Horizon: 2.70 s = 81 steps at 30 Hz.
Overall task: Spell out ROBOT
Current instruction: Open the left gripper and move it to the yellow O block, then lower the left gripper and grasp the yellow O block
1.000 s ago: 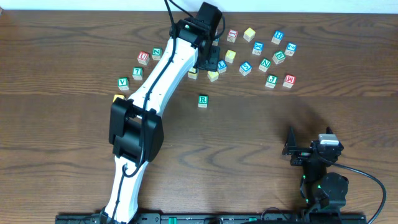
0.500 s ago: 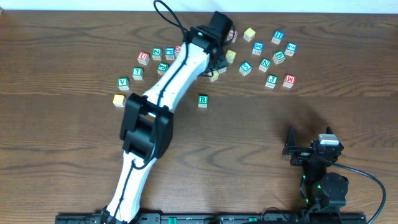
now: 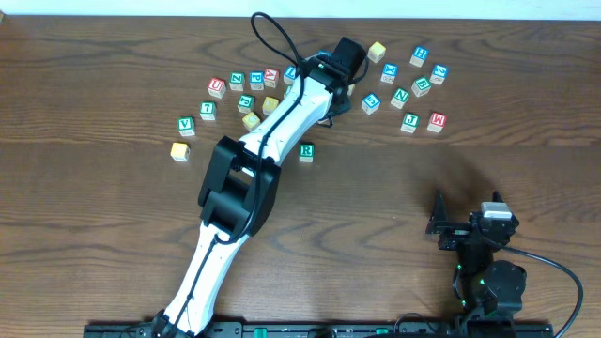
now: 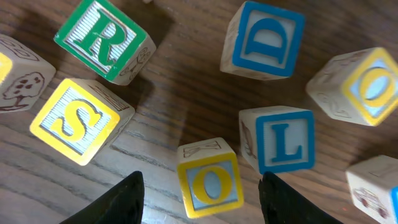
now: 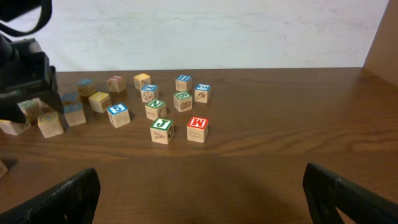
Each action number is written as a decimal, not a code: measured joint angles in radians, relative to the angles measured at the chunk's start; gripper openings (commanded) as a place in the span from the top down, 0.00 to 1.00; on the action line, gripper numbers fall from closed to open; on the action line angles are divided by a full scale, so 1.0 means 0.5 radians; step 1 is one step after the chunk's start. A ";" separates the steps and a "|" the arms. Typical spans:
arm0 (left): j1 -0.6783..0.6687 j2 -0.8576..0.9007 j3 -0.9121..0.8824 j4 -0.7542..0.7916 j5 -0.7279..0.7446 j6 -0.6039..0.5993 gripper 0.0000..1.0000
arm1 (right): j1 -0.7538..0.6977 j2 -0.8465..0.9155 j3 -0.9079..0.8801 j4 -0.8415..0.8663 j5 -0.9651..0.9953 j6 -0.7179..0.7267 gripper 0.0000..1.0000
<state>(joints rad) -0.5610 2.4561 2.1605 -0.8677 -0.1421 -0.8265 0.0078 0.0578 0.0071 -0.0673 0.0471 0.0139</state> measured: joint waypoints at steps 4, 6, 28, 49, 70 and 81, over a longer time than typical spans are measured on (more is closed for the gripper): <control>0.002 0.014 0.000 0.007 -0.007 -0.014 0.42 | 0.000 0.000 0.000 0.000 0.000 0.000 0.01; 0.002 0.014 0.000 0.013 -0.010 -0.016 0.42 | 0.000 0.000 0.000 0.000 0.000 -0.001 0.01; 0.002 0.016 -0.049 0.076 -0.029 -0.023 0.48 | 0.000 0.000 0.000 0.000 0.000 -0.001 0.01; 0.002 0.098 -0.050 0.079 -0.043 0.133 0.71 | 0.000 0.000 0.000 0.000 0.000 0.000 0.01; -0.148 -0.140 -0.050 -0.463 0.170 0.726 0.72 | 0.000 0.000 0.000 0.000 0.000 -0.001 0.01; -0.150 -0.140 -0.104 -0.494 0.226 0.546 0.72 | 0.000 0.000 0.000 0.000 0.000 0.000 0.01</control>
<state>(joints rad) -0.6361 2.3859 2.1086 -1.1149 -0.0292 -0.5537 0.0078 0.0578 0.0071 -0.0673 0.0471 0.0139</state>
